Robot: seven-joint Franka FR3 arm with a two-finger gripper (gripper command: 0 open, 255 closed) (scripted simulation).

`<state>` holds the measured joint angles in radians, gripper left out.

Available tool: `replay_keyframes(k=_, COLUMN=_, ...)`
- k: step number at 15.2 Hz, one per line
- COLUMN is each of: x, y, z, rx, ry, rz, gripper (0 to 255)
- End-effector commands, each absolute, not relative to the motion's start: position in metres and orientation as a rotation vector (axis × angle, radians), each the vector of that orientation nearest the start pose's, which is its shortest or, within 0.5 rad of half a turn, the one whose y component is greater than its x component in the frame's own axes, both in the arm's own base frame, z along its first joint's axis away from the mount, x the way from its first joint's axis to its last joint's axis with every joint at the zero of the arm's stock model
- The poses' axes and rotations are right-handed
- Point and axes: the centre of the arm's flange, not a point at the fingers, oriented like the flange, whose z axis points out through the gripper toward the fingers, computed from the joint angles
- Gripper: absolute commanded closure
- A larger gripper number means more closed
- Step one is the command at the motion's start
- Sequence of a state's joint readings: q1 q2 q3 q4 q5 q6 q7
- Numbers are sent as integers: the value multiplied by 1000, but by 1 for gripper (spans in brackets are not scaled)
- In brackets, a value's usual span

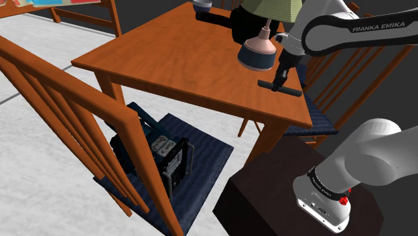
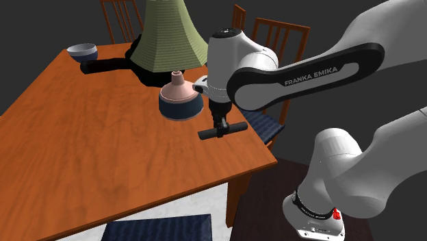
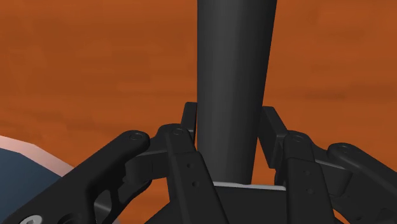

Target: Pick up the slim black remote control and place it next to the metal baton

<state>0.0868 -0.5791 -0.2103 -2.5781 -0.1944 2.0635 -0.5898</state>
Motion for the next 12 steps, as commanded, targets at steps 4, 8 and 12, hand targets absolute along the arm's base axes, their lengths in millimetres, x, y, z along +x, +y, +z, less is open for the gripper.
replay_keyframes(k=4, x=372, y=-58, z=461, rx=-3081, ry=-923, rz=-53, gripper=255)
replay_keyframes(k=8, x=372, y=-58, z=482, rx=-3081, ry=-923, rz=-53, gripper=255)
replay_keyframes(k=12, x=372, y=-58, z=503, rx=-3081, ry=-923, rz=-53, gripper=255)
